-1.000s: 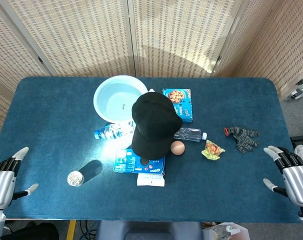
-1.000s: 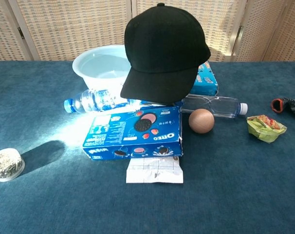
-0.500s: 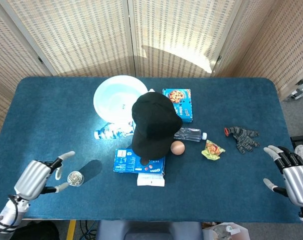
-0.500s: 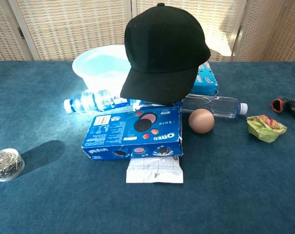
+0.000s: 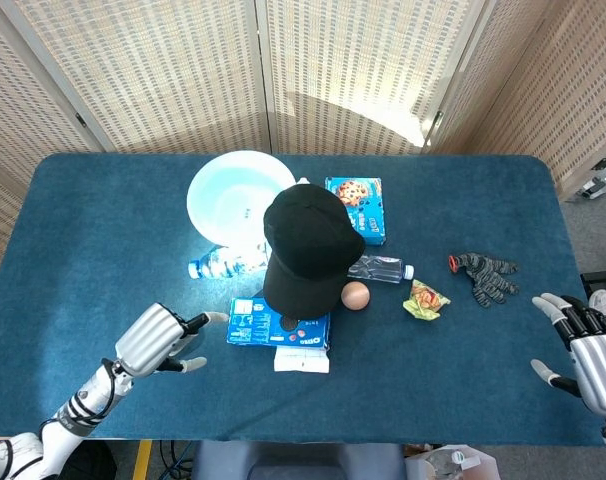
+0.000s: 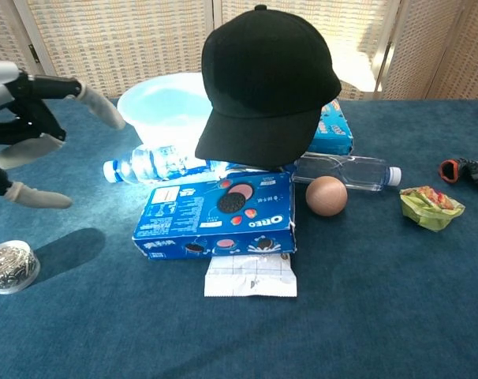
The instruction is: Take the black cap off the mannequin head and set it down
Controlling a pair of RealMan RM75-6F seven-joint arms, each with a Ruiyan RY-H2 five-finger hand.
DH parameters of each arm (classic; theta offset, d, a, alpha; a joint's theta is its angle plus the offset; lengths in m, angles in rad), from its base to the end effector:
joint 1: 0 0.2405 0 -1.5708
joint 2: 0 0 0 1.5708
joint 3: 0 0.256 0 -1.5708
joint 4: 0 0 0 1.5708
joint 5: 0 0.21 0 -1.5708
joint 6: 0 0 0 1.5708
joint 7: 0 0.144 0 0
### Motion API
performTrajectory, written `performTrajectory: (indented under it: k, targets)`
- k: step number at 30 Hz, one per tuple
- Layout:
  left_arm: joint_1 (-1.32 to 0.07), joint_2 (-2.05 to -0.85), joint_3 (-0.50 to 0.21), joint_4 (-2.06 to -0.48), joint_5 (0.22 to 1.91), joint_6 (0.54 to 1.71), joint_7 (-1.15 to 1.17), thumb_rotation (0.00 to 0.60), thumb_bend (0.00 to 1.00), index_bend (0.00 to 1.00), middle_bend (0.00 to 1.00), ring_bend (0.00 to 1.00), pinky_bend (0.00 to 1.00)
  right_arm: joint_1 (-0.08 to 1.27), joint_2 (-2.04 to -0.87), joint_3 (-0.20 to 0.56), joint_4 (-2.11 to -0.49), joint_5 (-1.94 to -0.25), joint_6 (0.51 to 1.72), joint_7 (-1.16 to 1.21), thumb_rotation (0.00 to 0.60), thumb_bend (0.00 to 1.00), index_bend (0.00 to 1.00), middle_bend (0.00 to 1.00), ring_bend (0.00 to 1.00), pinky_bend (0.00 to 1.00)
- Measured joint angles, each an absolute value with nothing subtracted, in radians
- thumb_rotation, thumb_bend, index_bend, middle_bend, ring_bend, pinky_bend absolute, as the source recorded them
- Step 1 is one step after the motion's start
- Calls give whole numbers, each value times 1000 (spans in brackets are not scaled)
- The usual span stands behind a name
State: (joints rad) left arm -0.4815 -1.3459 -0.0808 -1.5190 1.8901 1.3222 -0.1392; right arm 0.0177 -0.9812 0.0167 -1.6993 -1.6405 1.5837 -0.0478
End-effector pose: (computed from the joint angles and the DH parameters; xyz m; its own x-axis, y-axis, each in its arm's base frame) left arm -0.1706 0.2607 0.0607 0.2800 0.0753 0.9570 0.7072 -0.6904 -0.1526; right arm -0.2924 -0.1522 0.1940 0.4854 0.0414 0.8733 -0.8691 -0.0857 0.4871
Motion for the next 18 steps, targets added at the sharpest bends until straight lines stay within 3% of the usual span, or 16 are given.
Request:
performTrajectory:
  k: [18]
  targets:
    - [-652, -1642, -135, -1181, 1874, 1350, -146, 600, 88, 395, 943, 961, 1000, 7, -980, 16, -1690, -1619, 1581, -41, 600, 76, 208, 214, 147, 280]
